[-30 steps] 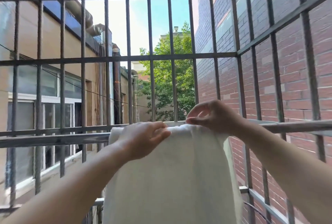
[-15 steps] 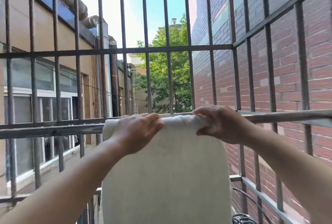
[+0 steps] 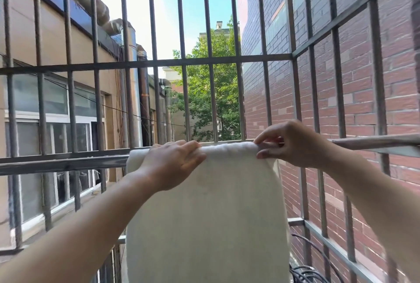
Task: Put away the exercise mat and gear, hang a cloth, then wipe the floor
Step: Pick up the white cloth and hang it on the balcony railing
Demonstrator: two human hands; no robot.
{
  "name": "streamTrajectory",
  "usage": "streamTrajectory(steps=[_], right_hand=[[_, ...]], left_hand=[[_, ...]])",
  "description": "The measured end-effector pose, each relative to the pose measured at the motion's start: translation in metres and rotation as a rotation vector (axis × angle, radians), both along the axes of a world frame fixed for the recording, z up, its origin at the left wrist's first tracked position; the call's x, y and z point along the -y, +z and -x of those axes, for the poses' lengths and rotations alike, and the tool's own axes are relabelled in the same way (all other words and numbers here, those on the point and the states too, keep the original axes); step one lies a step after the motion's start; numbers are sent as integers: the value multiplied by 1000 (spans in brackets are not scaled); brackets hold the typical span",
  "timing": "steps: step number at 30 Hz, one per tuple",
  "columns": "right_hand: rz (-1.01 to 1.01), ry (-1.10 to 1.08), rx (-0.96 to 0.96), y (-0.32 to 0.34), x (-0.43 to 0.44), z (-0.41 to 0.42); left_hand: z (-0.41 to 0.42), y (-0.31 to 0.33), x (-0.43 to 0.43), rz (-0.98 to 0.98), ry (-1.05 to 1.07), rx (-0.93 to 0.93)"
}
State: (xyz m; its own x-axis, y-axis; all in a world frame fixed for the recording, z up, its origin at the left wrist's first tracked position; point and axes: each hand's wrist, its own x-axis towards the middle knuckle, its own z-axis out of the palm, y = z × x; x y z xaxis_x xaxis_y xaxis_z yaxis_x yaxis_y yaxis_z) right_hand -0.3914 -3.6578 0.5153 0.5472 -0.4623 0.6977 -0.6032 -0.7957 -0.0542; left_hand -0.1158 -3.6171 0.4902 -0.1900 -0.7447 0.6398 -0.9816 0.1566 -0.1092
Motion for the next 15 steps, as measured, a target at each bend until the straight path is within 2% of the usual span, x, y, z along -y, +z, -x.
streamTrajectory(steps=[3,6,11,15], right_hand=[[-28,7,33,-1,1,5],[-32,26,79,-3,6,6],[-43,42,70,0,5,9],[-45,9,110,6,3,15]], left_hand=[[20,7,3,-23,-55,-43],[49,6,12,-32,-96,-8],[57,-10,18,151,-41,48],[56,-12,15,161,-67,39]])
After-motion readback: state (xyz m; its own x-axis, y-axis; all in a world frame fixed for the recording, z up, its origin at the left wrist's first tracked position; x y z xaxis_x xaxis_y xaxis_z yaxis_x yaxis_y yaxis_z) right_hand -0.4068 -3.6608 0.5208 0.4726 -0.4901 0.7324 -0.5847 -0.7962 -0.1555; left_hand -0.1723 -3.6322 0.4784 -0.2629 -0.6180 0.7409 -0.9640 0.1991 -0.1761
